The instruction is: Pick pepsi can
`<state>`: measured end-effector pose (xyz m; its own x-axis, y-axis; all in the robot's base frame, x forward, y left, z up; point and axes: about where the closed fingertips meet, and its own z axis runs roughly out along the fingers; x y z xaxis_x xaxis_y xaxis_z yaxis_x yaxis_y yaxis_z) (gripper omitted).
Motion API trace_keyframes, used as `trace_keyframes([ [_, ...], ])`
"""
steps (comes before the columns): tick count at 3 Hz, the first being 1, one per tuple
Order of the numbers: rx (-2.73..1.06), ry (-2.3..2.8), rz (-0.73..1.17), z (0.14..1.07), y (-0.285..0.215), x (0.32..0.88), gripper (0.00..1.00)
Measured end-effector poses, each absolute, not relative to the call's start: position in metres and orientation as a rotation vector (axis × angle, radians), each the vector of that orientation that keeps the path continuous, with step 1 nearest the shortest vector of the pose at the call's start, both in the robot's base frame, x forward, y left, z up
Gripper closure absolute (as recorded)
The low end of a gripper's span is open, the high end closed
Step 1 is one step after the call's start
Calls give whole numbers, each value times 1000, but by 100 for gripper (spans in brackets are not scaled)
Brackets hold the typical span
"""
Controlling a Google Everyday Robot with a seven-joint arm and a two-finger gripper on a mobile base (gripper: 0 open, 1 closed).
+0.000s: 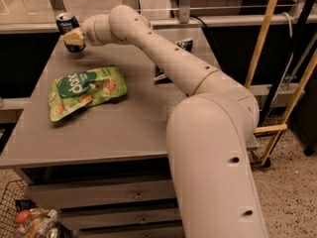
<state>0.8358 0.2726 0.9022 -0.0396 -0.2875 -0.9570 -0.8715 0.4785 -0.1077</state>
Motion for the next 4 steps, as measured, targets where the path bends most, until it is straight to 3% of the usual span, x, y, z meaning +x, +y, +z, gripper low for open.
trace_keyframes([
  [4,-1081,1465,598,945,280,837,100],
])
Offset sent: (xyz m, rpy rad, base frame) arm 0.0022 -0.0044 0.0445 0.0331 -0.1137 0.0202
